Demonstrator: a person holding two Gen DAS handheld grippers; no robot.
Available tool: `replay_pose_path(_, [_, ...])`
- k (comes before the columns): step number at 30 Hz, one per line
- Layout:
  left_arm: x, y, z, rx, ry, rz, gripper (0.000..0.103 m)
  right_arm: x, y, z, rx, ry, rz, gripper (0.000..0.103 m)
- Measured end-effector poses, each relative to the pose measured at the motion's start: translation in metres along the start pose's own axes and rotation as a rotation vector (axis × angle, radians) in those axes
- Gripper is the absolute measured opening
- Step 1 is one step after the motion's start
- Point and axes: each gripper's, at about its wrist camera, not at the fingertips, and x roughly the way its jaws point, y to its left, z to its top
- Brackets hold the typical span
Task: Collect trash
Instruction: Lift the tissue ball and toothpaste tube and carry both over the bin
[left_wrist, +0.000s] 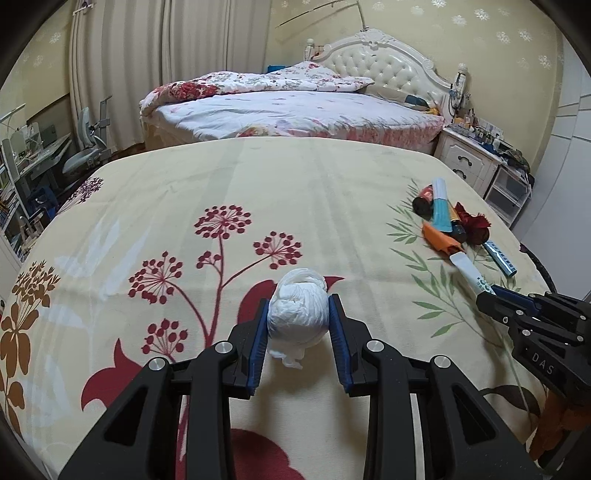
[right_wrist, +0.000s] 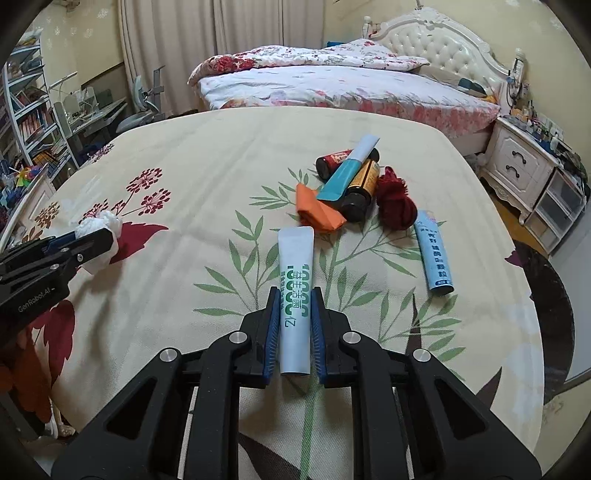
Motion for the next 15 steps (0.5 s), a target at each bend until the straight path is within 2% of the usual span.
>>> replay_pose_path(7, [0.001,-0.052,0.012,0.070,-0.039,-0.086,0.032,-0.033,-0.042,0.004,0.095,-0.093,-0.058,0.016])
replay_pose_path(15, [0.009,-0.117,0.033,0.129,-0.087,-0.203,0.032,-0.060,-0.113,0.003,0.216,-0.184,-0.221,0.016])
